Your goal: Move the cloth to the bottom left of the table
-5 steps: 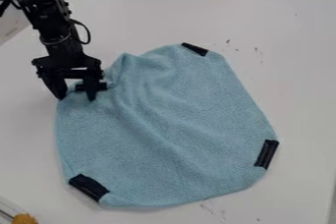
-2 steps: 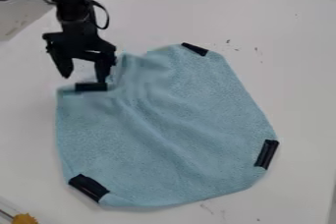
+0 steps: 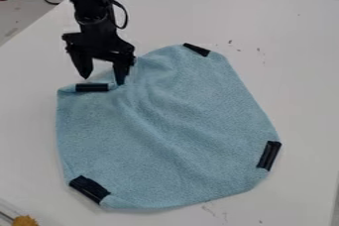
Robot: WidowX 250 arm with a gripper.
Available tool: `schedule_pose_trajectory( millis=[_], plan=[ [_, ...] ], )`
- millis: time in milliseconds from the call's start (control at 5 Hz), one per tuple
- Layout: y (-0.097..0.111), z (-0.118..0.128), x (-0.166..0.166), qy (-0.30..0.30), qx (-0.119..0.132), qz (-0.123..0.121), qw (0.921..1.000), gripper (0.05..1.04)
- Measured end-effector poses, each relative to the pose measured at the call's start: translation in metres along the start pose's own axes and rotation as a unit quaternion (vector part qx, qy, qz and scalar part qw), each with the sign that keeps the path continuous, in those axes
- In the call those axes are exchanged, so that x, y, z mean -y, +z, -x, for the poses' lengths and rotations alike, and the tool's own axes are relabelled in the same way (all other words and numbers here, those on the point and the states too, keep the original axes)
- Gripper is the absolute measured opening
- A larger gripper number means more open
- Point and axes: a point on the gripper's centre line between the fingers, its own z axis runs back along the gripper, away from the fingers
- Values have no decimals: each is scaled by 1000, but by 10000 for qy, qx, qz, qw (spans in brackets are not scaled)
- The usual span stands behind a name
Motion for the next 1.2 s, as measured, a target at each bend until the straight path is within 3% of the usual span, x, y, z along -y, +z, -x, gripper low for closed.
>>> schedule_pose_trajectory(
  millis=[200, 400, 800, 1000, 1200],
  plan=[
    [-19, -1, 2, -13, -100, 180, 9998, 994],
    [-22, -7, 1, -39, -110, 166, 9998, 922],
    [-25, -12, -7, 48, -255, 182, 9995, 354],
    [-25, -12, -7, 107, -244, 163, 9995, 179],
    [-24, -13, -7, 139, -174, 112, 9997, 79]
  ],
)
